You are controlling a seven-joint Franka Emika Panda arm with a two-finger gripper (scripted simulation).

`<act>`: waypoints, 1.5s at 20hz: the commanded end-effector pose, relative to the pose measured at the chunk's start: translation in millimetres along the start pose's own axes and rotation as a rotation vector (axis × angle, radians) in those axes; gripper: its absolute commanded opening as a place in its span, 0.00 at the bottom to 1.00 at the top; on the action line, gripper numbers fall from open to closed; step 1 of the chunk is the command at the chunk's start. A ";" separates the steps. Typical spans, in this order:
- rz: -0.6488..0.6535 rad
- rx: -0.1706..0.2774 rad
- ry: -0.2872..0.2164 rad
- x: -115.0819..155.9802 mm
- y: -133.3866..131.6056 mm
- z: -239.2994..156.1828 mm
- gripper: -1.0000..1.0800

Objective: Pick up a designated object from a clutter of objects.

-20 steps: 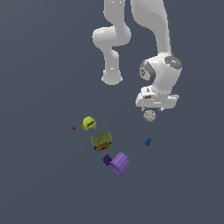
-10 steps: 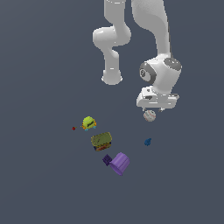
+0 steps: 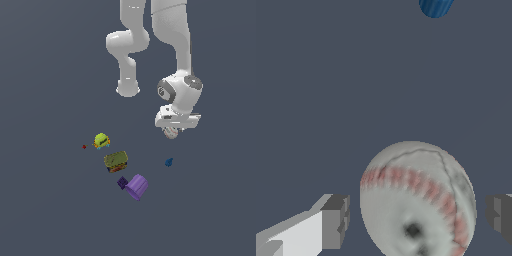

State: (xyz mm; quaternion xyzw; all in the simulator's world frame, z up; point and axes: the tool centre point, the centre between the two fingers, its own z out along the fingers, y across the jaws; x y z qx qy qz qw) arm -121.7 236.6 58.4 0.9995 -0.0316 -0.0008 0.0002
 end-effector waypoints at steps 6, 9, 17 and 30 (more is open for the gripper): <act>0.000 0.001 0.001 0.2 -0.2 8.6 0.00; 0.000 0.001 0.001 0.2 -0.2 8.6 0.00; -0.001 0.001 0.003 0.5 -0.2 6.6 0.00; -0.002 0.001 0.002 21.4 35.3 -43.7 0.00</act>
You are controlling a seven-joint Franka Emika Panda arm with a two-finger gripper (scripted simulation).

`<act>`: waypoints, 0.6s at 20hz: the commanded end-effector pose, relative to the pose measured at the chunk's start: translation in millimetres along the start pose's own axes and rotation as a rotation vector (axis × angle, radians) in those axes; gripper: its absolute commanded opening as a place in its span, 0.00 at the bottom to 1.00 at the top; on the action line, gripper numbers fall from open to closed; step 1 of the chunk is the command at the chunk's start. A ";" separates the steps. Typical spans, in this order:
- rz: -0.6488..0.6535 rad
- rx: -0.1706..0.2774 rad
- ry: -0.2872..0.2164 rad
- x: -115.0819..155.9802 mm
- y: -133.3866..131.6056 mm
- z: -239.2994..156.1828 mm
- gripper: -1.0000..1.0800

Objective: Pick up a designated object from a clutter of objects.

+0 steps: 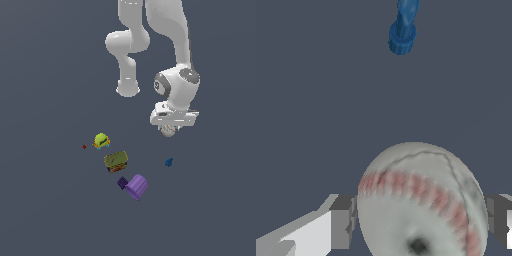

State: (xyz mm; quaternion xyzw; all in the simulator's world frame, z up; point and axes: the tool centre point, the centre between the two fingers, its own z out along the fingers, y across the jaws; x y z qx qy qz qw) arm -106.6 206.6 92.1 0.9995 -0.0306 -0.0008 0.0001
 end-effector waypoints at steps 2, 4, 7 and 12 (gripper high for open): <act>0.000 0.002 0.001 10.3 16.3 -24.4 0.00; 0.000 0.003 0.001 16.9 27.3 -40.4 0.00; 0.000 0.005 0.001 27.9 45.6 -67.2 0.00; -0.001 0.006 0.000 47.6 78.2 -114.4 0.00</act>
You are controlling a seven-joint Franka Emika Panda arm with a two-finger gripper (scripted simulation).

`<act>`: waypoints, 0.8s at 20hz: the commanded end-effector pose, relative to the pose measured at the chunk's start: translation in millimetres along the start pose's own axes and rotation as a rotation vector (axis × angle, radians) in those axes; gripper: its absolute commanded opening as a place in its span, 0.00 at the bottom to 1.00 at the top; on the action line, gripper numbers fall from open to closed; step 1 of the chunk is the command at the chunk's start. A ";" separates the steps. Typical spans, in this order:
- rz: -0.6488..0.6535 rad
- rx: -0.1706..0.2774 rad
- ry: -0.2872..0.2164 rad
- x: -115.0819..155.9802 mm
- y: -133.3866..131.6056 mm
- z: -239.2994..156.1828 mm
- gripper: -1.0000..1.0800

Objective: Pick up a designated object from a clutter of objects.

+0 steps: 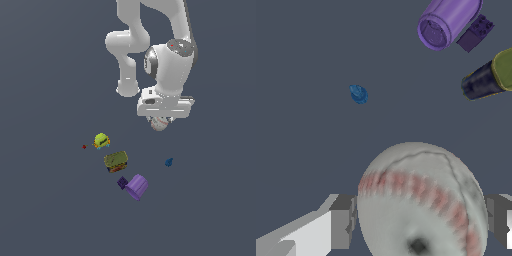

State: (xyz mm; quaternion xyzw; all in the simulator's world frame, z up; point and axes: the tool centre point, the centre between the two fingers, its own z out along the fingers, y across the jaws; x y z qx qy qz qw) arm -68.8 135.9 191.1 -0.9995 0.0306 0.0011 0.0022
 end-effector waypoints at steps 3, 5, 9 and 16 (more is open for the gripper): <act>-0.001 0.002 0.001 17.7 29.2 -43.6 0.00; 0.000 0.002 0.001 25.8 42.4 -62.5 0.00; 0.000 0.001 0.001 42.5 68.8 -100.5 0.00; 0.002 -0.002 0.002 70.9 111.0 -161.4 0.00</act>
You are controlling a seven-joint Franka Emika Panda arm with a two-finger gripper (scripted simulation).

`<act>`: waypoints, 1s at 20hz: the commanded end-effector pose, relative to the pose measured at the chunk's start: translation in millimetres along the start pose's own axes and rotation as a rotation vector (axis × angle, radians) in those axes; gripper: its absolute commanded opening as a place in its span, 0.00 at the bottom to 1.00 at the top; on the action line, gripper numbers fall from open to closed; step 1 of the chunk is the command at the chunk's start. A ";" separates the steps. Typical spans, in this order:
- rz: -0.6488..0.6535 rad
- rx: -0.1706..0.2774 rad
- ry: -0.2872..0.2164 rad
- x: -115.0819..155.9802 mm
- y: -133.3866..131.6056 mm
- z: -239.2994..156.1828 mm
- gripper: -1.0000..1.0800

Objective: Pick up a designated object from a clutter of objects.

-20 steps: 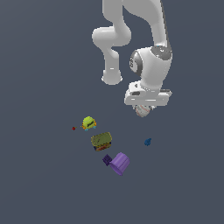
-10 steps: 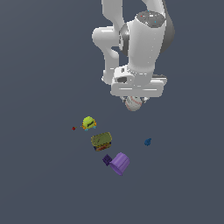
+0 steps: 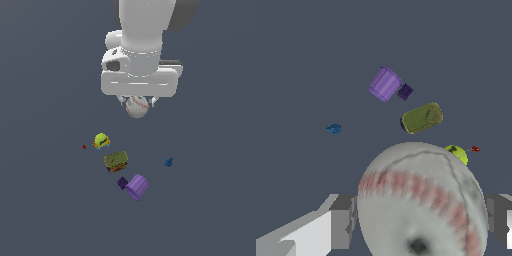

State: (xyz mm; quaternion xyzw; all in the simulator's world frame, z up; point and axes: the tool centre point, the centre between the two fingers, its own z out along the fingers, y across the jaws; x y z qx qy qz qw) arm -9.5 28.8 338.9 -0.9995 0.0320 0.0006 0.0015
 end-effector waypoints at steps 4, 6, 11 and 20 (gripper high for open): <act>0.000 -0.002 0.001 17.8 25.1 -37.5 0.00; 0.000 -0.002 0.001 22.7 31.4 -46.9 0.00; 0.000 -0.003 0.001 31.9 42.6 -63.7 0.00; 0.000 -0.003 0.001 37.7 48.1 -72.6 0.00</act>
